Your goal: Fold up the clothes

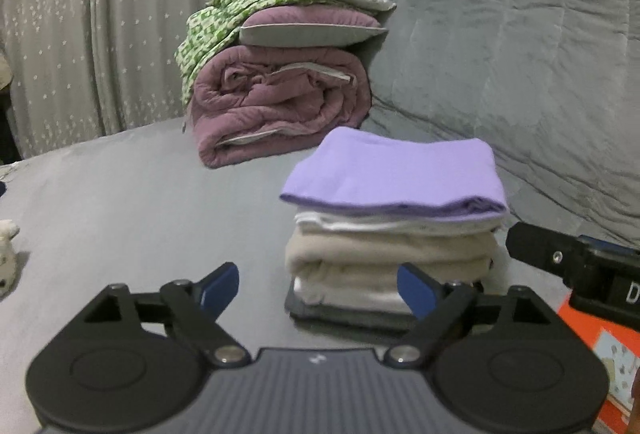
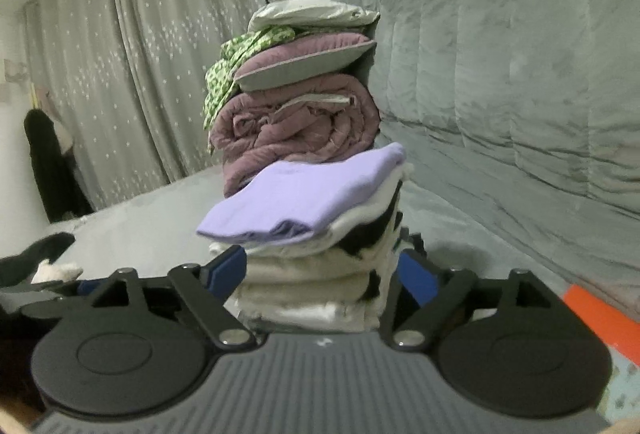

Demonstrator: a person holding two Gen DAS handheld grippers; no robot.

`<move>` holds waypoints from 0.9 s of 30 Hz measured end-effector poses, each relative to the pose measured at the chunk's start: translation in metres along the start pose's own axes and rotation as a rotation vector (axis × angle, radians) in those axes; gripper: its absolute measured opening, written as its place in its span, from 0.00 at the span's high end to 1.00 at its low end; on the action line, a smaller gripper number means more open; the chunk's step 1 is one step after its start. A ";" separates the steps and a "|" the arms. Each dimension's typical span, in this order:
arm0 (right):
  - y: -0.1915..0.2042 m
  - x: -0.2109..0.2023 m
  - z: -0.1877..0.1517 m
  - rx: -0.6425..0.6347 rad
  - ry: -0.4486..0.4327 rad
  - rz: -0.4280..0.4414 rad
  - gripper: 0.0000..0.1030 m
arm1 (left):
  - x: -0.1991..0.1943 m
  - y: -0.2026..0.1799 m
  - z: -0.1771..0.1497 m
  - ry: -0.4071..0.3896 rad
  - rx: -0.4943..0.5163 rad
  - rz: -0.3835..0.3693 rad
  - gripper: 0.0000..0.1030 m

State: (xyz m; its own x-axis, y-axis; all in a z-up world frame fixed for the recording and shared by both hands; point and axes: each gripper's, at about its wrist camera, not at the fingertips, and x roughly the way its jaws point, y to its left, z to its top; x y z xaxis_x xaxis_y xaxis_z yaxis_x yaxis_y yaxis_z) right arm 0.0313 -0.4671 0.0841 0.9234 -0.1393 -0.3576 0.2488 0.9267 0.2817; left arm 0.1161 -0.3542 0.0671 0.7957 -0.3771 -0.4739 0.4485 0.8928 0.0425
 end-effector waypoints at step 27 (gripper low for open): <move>0.086 -0.118 -0.025 -0.144 0.115 -0.208 0.00 | -0.173 0.039 -0.055 0.158 -0.096 0.095 0.01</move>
State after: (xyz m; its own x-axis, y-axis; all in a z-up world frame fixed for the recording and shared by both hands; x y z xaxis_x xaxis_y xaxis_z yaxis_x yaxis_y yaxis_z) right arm -0.0639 -0.3624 0.1278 0.8158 -0.2988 -0.4951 0.3779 0.9235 0.0653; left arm -0.0265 -0.2409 0.1018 0.7557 -0.2535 -0.6038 0.3272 0.9449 0.0128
